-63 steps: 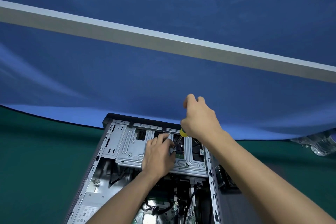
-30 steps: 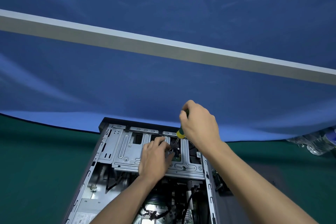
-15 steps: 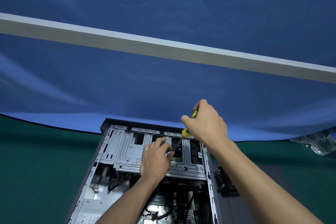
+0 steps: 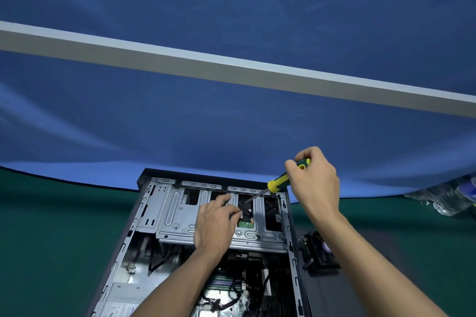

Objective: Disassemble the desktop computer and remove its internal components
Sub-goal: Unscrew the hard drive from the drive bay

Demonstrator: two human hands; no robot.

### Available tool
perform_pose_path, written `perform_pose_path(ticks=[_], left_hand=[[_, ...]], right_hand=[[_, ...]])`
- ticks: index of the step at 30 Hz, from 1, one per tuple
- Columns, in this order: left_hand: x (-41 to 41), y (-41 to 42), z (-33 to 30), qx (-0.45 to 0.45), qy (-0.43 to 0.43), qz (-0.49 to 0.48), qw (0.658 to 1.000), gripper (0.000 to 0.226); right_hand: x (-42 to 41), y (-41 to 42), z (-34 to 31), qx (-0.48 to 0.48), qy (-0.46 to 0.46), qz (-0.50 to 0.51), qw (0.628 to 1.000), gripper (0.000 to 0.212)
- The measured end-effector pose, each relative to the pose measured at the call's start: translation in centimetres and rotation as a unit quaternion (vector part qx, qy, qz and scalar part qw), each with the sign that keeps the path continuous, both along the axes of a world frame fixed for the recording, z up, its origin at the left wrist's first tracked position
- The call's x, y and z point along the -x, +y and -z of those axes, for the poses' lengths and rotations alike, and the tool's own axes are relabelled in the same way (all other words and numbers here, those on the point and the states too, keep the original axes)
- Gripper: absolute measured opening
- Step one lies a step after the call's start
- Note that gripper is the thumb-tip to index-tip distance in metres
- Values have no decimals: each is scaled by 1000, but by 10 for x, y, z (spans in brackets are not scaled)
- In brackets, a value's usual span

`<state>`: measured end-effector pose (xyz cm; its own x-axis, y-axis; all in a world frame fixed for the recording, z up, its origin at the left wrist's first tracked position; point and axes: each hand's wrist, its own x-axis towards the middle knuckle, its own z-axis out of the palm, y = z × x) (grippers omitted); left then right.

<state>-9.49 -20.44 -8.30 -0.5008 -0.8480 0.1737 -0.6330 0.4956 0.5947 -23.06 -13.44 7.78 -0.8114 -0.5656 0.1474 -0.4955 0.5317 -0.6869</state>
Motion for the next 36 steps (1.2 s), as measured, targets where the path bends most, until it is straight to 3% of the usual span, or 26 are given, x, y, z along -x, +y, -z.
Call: perform_pose_path(ticks=[4,8,10,19,27,32,36], left_hand=[[2,3,1,48,-19,16,999,22],[3,6,-5,85,-48,35,995,17],[4,7,-8,110,-55,46,991,9],[9,1,-11,110,-106,112,982,13],[13,-15,-19,-10,-145,154,977,15],[9,-15,-20,25,-160,171,972,12],[5,-12,-18,10,-114,144,983,11]], right_hand=[[3,18,22,58,-128,55,989,8],[7,35,48,95,-332,55,937,18],[6,41,59,86,-359,34,929,22],[0,53,89,-41,-231,-94,968,24],[-6,49,91,-160,-154,-138,965,29],[-10,45,89,-194,-122,-146,962,30],[-15,45,91,-237,-101,-125,958,25]])
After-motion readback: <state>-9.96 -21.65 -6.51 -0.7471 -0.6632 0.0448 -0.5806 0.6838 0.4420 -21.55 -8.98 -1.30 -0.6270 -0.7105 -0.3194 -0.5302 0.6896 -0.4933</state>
